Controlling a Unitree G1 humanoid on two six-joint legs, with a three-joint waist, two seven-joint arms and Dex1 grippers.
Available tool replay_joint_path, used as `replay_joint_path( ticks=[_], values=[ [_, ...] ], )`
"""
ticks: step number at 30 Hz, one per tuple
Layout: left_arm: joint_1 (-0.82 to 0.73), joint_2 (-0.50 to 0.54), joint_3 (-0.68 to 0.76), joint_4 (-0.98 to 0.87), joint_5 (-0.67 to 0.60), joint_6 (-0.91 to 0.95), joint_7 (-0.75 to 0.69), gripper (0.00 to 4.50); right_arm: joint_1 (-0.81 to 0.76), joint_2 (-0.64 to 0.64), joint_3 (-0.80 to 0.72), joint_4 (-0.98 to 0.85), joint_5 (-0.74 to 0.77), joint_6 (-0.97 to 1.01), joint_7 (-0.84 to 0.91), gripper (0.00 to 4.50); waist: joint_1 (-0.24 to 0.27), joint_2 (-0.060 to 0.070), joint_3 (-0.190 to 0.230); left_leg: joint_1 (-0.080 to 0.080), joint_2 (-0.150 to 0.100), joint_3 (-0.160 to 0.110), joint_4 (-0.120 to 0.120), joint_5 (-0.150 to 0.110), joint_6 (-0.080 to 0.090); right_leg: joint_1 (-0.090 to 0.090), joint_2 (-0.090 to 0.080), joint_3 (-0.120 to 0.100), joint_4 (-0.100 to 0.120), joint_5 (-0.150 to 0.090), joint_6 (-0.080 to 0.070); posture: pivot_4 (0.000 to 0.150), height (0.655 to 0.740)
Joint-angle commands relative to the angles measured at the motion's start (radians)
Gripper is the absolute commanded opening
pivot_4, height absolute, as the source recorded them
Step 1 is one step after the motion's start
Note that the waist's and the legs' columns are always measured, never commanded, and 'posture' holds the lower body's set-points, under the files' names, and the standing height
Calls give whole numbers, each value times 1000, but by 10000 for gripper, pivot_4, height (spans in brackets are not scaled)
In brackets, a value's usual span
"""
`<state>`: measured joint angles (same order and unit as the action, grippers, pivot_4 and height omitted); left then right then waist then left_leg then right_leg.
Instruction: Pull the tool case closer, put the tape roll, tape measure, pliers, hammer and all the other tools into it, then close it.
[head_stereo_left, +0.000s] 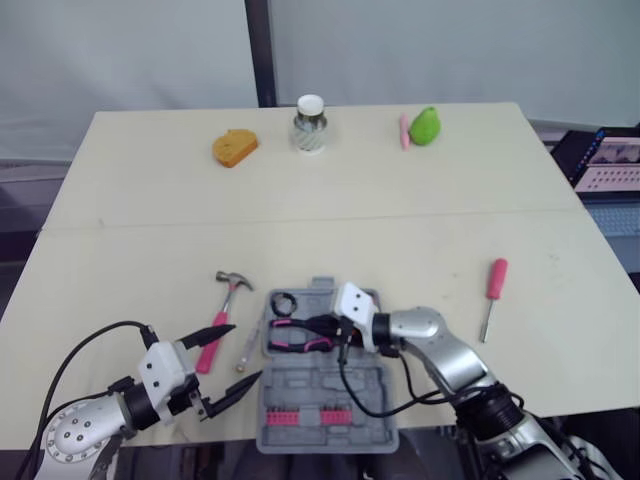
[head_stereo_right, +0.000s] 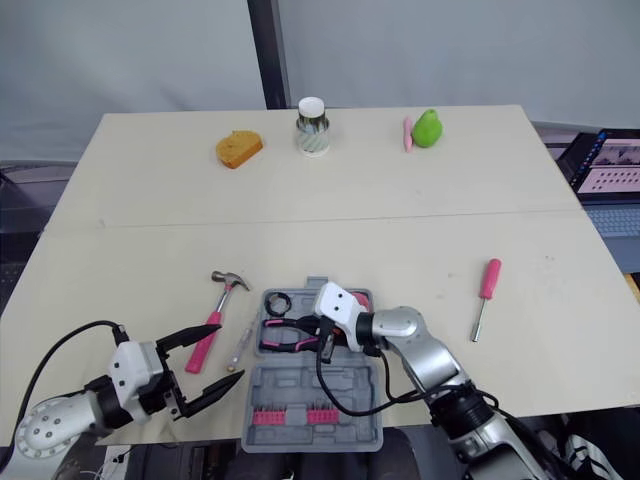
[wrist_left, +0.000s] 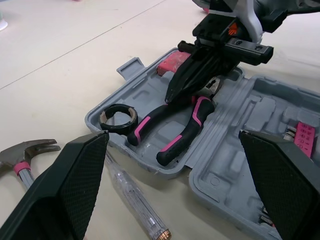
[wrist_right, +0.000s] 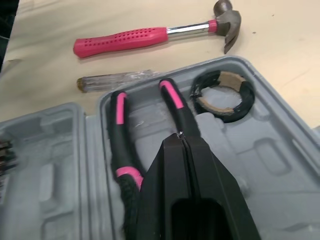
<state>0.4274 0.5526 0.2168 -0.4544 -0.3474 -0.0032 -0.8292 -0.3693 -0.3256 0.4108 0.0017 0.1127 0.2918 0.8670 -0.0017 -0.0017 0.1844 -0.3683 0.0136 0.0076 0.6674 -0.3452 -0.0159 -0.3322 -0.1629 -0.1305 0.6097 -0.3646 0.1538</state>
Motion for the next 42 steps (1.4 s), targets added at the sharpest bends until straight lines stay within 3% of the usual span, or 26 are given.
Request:
replay_joint_path(
  ticks=[1, 16, 25, 27, 35, 38, 42],
  values=[
    [9, 6, 8, -6, 2, -12, 6, 45000, -4, 16, -18, 7, -3, -41, -14, 241, 0, 0, 0, 0, 0, 0, 0, 0, 0, 0, 0, 0, 0, 0, 0, 1500, 7400],
    [9, 2, 3, -2, 10, -17, 15, 45000, 26, -66, 118, 145, -239, -166, -27, 241, 1, -2, -10, 0, 0, 2, -1, 0, 0, -3, 0, 2, 3, 0, 0, 1500, 7400],
    [12, 2, -1, 0, 9, -15, 14, 45000, 17, -67, 155, 174, -277, -50, -11, 241, 1, -2, -17, 6, 0, 1, -1, 0, 0, 4, 0, 2, 1, 0, 0, 1500, 7400],
    [11, 2, -3, 1, 9, -14, 13, 45000, 21, -64, 159, 172, -261, -2, 6, 241, 2, -1, -21, 14, 0, 2, -4, -1, -1, 11, 0, 2, -1, 0, -1, 1500, 7400],
    [0, 7, -9, 12, 10, -10, 11, 45000, 25, -48, 137, 167, -226, -6, 13, 241, 2, 3, -37, 15, 0, 2, -4, -2, -1, 12, 0, 2, -2, -1, -1, 1500, 7400],
    [-12, 12, -16, 27, 20, -7, 12, 45000, 25, -15, 58, 133, -121, -41, 32, 241, 4, 3, -36, 14, 0, 2, -4, -2, -1, 12, 0, 2, -3, -1, -1, 1500, 7400],
    [-35, 36, 54, 38, -24, 72, 33, 45000, 74, -79, -154, -83, 123, 57, 109, 241, 8, 5, -30, 12, 0, 1, -4, -3, 0, 11, 0, 2, -4, -1, -1, 1500, 7400]
  ],
)
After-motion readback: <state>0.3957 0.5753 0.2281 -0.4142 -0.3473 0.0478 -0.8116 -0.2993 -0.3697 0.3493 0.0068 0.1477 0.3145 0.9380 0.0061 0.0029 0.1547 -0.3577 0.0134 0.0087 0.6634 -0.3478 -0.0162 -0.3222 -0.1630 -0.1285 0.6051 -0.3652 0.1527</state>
